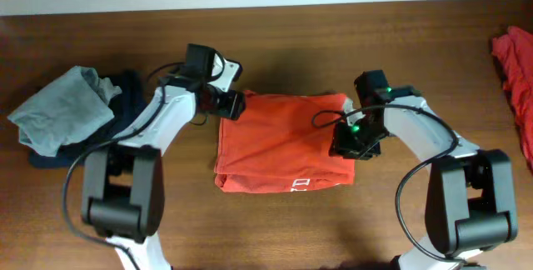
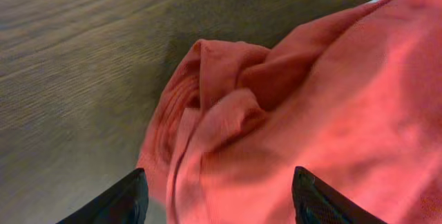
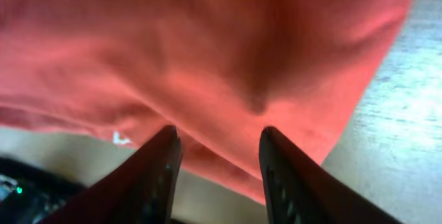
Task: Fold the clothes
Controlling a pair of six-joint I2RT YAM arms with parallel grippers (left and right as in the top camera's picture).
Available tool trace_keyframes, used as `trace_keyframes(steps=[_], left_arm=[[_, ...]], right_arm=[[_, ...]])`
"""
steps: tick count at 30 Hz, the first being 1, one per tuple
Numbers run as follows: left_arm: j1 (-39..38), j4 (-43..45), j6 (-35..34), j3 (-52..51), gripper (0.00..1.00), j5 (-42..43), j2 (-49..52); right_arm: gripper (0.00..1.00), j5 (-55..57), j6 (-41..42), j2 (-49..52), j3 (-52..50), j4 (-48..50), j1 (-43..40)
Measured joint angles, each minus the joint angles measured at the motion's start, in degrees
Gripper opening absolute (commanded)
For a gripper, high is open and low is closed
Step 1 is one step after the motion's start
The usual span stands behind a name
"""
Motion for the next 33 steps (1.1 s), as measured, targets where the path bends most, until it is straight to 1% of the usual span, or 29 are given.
trace_keyframes(steps=[1, 2, 3, 4, 5, 7, 8, 10, 12, 16, 19, 20, 22, 23, 24, 25, 26, 29, 31, 33], left_arm=[[-0.24, 1.31, 0.42, 0.00, 0.48, 0.13, 1.53], [-0.31, 2.19, 0.70, 0.00, 0.36, 0.24, 2.71], [-0.35, 3.23, 0.90, 0.00, 0.17, 0.28, 3.93], [-0.35, 3.69, 1.51, 0.00, 0.05, 0.42, 4.61], [-0.35, 4.00, 1.66, 0.00, 0.01, 0.57, 4.96], [-0.42, 3.91, 2.03, 0.15, 0.00, 0.59, 4.96], [-0.39, 3.50, 2.08, 0.42, 0.00, 0.44, 4.96], [-0.33, 1.29, 2.08, 1.11, 0.01, -0.48, 4.96], [-0.07, -0.55, 2.05, 1.55, 0.03, -1.75, 4.66], [0.76, -3.67, 2.08, 1.62, 0.06, -5.90, 2.32], [1.44, -4.48, 2.03, 1.64, 0.11, -9.05, -0.59], [1.70, -4.68, 2.05, 1.64, 0.16, -9.60, -1.16], [2.58, -4.66, 1.90, 1.70, 0.31, -11.72, -1.68], [3.50, -4.68, 2.03, 1.84, 0.34, -12.85, -1.79], [4.48, -4.66, 1.77, 1.90, 0.43, -13.90, -1.86], [5.35, -4.68, 1.95, 1.90, 0.46, -14.80, -1.88], [5.81, -4.68, 2.08, 1.90, 0.52, -15.39, -1.88], [5.90, -4.72, 1.84, 1.90, 0.53, -16.57, -1.88], [5.70, -4.74, 1.79, 1.90, 0.53, -16.68, -1.88], [5.62, -5.20, 1.64, 1.90, 0.54, -16.65, -1.88]], right_arm=[[0.41, 0.37, 1.03, 0.00, -0.92, 1.25, 0.20], [0.41, 0.81, 1.70, 0.00, -1.77, 1.92, 0.31], [0.36, 1.31, 2.62, 0.00, -2.91, 3.23, 0.33], [0.30, 1.55, 3.19, 0.00, -3.67, 3.65, 0.33], [0.22, 1.95, 3.74, 0.00, -4.63, 4.48, 0.33], [0.07, 2.60, 4.39, 0.00, -6.05, 4.98, 0.33], [0.04, 3.19, 5.16, 0.00, -6.73, 5.29, 0.33], [0.04, 4.57, 6.34, -0.26, -7.32, 5.66, 0.33], [0.04, 5.84, 7.28, -0.87, -7.85, 5.92, 0.46], [0.04, 6.93, 8.35, -1.09, -7.89, 5.92, 0.74], [0.04, 7.45, 9.53, -1.09, -7.89, 5.57, 0.76], [0.04, 7.74, 9.92, -1.14, -7.89, 5.35, 0.76], [0.04, 8.81, 10.45, -1.20, -7.89, 4.72, 0.76], [0.04, 9.27, 10.67, -1.27, -7.89, 4.59, 0.76], [0.04, 9.66, 10.95, -1.31, -7.89, 4.48, 0.76], [0.04, 9.81, 11.10, -1.31, -7.89, 4.46, 0.76], [0.04, 9.84, 11.21, -1.31, -7.89, 4.44, 0.76], [0.07, 10.05, 11.26, -1.36, -7.89, 4.42, 0.76], [0.12, 9.99, 10.95, -1.36, -7.89, 4.42, 0.76], [0.16, 8.07, 7.80, -1.42, -7.87, 4.44, 0.70]])
